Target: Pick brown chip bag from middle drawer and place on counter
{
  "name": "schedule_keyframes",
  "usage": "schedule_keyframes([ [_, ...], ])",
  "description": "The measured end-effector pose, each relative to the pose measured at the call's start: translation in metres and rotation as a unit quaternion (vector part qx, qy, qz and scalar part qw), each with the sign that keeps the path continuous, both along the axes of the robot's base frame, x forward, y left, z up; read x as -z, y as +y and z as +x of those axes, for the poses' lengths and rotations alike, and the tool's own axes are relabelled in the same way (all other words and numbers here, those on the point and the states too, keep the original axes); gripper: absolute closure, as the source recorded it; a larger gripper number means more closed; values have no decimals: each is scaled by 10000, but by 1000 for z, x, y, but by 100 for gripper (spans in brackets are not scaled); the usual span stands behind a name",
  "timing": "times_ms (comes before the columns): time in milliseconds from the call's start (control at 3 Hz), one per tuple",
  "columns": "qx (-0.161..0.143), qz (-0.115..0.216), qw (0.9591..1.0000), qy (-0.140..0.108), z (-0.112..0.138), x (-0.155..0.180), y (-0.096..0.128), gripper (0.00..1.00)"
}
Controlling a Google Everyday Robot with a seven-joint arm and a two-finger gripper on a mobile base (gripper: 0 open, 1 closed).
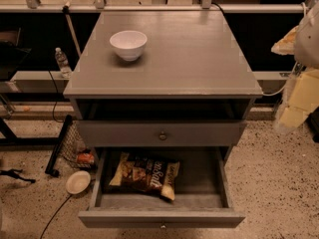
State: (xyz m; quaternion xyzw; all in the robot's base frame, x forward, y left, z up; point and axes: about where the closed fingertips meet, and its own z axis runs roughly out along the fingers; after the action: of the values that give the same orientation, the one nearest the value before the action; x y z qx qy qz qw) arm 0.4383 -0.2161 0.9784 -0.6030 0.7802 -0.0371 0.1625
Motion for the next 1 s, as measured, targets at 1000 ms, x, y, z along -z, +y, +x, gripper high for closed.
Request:
schedule_keyframes([
  [1000, 624, 308, 9976, -56, -8, 19, 14, 0],
])
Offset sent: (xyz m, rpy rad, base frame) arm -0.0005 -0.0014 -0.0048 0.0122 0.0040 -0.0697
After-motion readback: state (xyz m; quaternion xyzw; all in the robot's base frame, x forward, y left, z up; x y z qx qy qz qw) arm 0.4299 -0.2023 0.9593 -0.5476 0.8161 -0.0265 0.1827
